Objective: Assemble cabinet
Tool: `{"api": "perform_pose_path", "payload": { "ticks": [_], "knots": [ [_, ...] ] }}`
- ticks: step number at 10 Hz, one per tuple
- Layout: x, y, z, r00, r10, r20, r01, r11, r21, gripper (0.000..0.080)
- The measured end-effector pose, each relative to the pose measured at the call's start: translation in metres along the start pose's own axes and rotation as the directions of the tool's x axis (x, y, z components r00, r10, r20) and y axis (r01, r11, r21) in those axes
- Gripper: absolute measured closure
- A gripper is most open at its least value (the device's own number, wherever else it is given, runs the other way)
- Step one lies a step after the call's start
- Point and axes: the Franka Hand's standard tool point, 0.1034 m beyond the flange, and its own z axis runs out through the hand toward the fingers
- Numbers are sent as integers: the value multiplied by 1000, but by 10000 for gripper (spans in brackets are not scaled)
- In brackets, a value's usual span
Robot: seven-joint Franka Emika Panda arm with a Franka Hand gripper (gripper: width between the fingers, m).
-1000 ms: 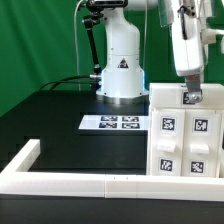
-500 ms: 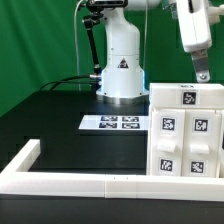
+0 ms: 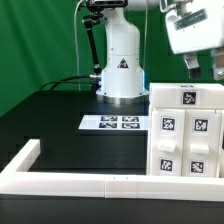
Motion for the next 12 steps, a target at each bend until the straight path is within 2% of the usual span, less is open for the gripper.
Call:
{"api": "perform_pose_path", "payload": {
  "ticks": [2, 3, 6, 8, 9, 10, 11, 12],
  "knots": [
    [-1, 0, -2, 973, -230, 14, 230, 973, -13, 2],
    [0, 0, -3, 962, -271, 20, 272, 962, -17, 2],
    [0, 0, -2, 892, -451, 21, 451, 892, -12, 2],
    [2, 1, -3, 695, -719, 14, 719, 694, -27, 2],
    [2, 1, -3, 617, -787, 17, 787, 616, -29, 2],
    [2, 2, -3, 478, -878, 25, 878, 477, -42, 2],
    [1, 3, -3, 411, -911, 29, 911, 410, -46, 2],
    [3, 3, -3, 284, -958, 37, 958, 282, -52, 2]
  ]
}}
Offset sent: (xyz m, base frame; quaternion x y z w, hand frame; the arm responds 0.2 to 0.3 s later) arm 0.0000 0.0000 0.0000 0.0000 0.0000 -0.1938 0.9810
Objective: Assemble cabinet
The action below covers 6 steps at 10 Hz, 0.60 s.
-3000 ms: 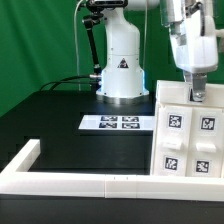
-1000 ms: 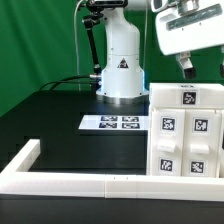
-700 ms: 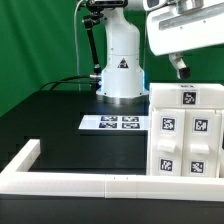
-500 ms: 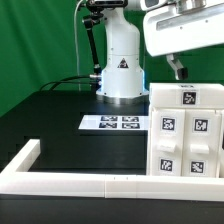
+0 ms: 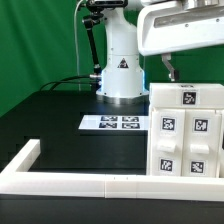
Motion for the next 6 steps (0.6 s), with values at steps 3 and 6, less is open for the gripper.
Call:
{"api": "perform_pose_path", "payload": {
  "ticks": [3, 6],
  "knots": [
    [0, 5, 0, 974, -228, 2, 228, 974, -8, 2],
    [0, 9, 2, 775, -632, 20, 632, 774, -46, 2]
  ]
}}
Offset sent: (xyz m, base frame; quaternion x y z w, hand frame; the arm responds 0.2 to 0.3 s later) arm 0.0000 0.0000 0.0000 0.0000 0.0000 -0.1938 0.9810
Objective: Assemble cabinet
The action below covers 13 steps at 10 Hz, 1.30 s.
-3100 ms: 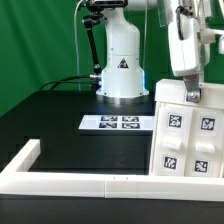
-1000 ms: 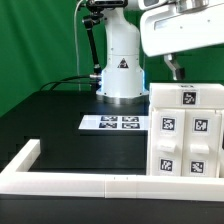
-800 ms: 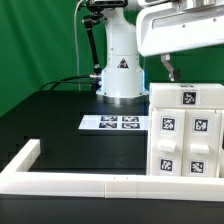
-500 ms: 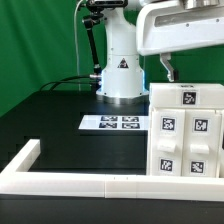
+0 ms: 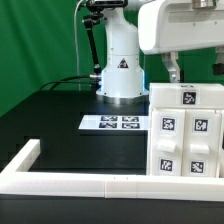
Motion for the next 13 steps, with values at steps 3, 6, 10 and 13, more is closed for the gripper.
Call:
{"api": "perform_pose_path", "payload": {
  "ticks": [3, 6, 10, 13],
  "knots": [
    [-6, 1, 6, 926, -372, 70, 373, 928, -2, 2],
    [-13, 3, 9, 800, -587, 120, 590, 807, 12, 2],
    [-20, 7, 25, 729, -673, 129, 675, 737, 35, 127],
    [-22, 7, 28, 732, -668, 131, 670, 742, 38, 242]
  ]
}}
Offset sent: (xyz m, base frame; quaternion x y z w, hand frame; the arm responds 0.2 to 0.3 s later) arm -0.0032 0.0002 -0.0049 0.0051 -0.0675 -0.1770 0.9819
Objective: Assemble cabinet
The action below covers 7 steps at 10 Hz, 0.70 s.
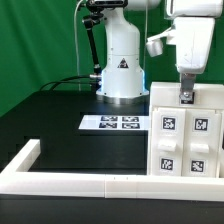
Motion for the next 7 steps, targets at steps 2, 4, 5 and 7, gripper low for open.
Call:
{"api": "perform_pose_path", "payload": {
  "ticks": [2, 4, 5, 7],
  "knots": [
    [0, 0, 0, 999, 33, 0, -33, 999, 0, 242],
    [-3, 1, 0, 992, 129, -6, -129, 992, 5, 242],
    [-3, 1, 0, 968, 252, -7, -252, 968, 5, 242],
    [-2, 2, 1, 897, 442, -13, -442, 897, -1, 242]
  ]
}}
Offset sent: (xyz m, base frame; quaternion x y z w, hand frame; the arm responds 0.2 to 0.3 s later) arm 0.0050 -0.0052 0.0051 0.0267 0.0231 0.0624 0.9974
